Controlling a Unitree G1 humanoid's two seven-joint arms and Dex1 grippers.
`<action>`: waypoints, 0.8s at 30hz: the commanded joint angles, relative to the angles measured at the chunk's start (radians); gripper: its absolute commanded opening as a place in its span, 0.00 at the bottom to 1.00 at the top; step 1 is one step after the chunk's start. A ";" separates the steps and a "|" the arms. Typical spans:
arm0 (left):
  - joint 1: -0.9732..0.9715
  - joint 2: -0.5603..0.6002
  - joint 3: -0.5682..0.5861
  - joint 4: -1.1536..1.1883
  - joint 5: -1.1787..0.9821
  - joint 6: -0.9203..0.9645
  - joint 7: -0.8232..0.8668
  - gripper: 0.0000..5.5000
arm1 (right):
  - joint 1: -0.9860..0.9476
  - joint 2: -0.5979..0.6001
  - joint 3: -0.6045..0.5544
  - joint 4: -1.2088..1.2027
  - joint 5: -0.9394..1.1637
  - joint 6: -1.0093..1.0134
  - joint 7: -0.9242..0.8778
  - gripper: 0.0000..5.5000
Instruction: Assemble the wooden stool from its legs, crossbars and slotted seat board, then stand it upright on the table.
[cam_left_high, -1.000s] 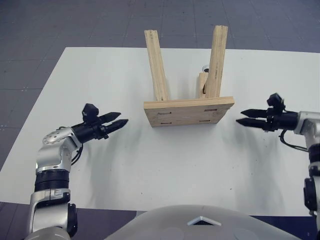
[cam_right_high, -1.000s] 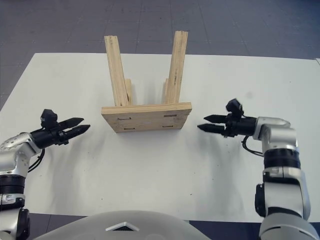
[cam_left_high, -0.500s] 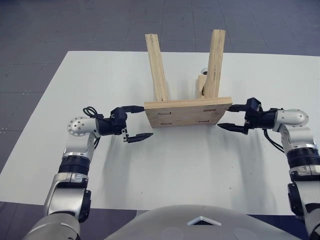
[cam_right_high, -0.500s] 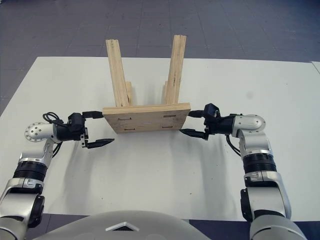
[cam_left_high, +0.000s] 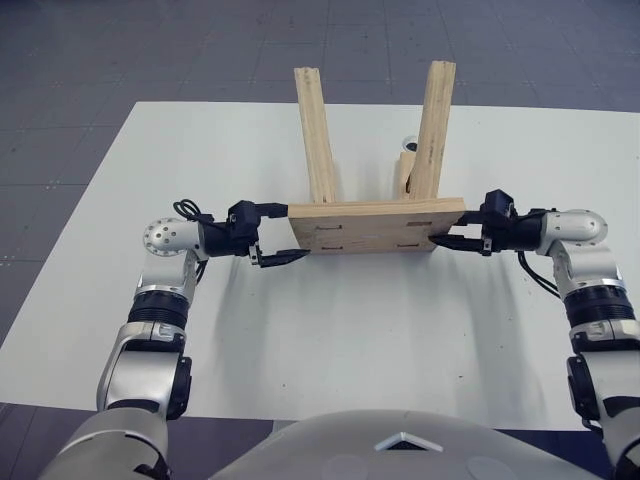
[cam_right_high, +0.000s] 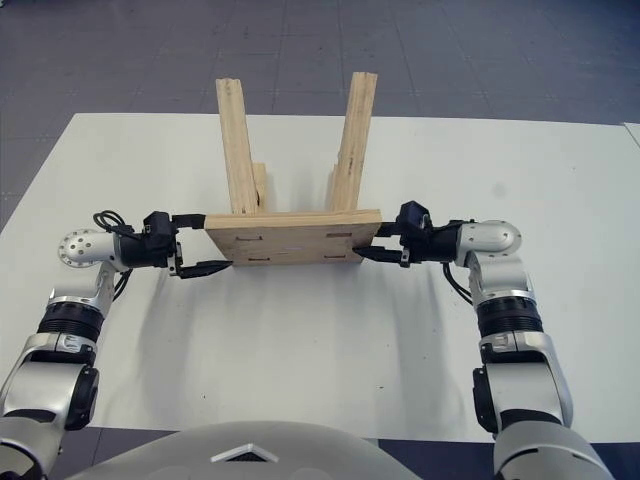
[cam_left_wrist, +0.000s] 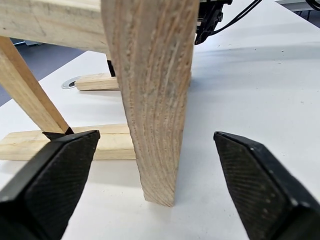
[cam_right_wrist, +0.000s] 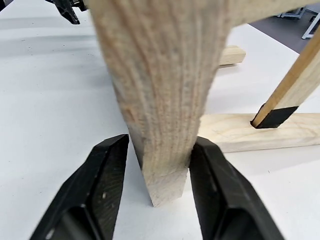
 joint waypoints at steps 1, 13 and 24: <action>-0.010 0.004 0.000 -0.009 0.003 0.003 -0.019 0.62 | -0.007 -0.018 -0.008 -0.030 0.021 0.003 0.029 0.27; 0.013 0.025 -0.035 -0.061 -0.026 0.073 -0.137 0.28 | 0.031 -0.020 0.005 -0.078 0.017 -0.026 0.075 0.25; 0.024 0.152 0.062 -0.689 -0.444 0.894 -0.018 0.24 | -0.010 -0.115 -0.116 -0.430 0.328 0.561 0.112 0.25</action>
